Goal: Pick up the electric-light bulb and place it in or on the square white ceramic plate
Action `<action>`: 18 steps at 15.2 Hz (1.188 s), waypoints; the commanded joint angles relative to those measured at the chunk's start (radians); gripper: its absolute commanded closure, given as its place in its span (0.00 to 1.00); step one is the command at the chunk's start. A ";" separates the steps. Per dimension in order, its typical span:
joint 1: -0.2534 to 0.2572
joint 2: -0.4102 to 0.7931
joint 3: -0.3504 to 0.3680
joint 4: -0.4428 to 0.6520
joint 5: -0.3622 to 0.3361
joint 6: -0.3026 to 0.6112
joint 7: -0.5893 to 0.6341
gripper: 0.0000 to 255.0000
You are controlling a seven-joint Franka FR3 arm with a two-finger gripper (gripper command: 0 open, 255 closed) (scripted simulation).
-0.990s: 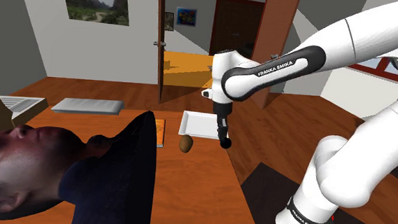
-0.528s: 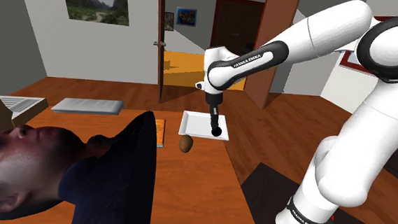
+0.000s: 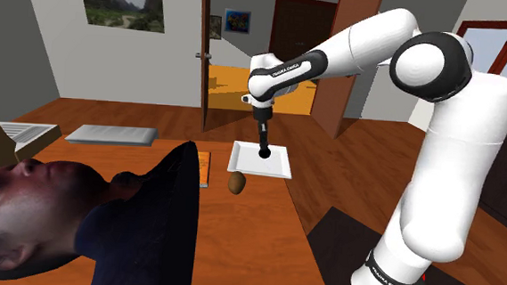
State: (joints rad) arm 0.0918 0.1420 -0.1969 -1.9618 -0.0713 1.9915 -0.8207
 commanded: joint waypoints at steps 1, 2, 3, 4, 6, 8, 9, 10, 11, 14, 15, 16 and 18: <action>-0.019 0.070 -0.010 0.092 0.014 -0.021 -0.035 1.00; -0.025 0.095 -0.012 0.126 0.019 -0.030 -0.045 1.00; -0.025 0.100 -0.012 0.119 0.020 -0.018 -0.045 1.00; -0.026 0.105 -0.011 0.111 0.021 -0.005 -0.045 1.00; -0.027 0.115 -0.011 0.098 0.022 0.018 -0.044 1.00; -0.027 0.127 -0.010 0.085 0.024 0.042 -0.044 1.00; -0.028 0.132 -0.010 0.079 0.025 0.054 -0.044 1.00; -0.028 0.139 -0.009 0.074 0.026 0.066 -0.043 1.00; -0.029 0.145 -0.009 0.068 0.027 0.077 -0.043 1.00; -0.030 0.165 -0.008 0.053 0.030 0.112 -0.043 1.00; -0.031 0.176 -0.007 0.045 0.032 0.131 -0.043 1.00; -0.031 0.176 -0.007 0.045 0.032 0.131 -0.043 1.00; -0.031 0.176 -0.007 0.045 0.032 0.131 -0.043 1.00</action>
State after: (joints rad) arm 0.0628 0.3090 -0.2007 -1.8905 -0.0358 2.1156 -0.8649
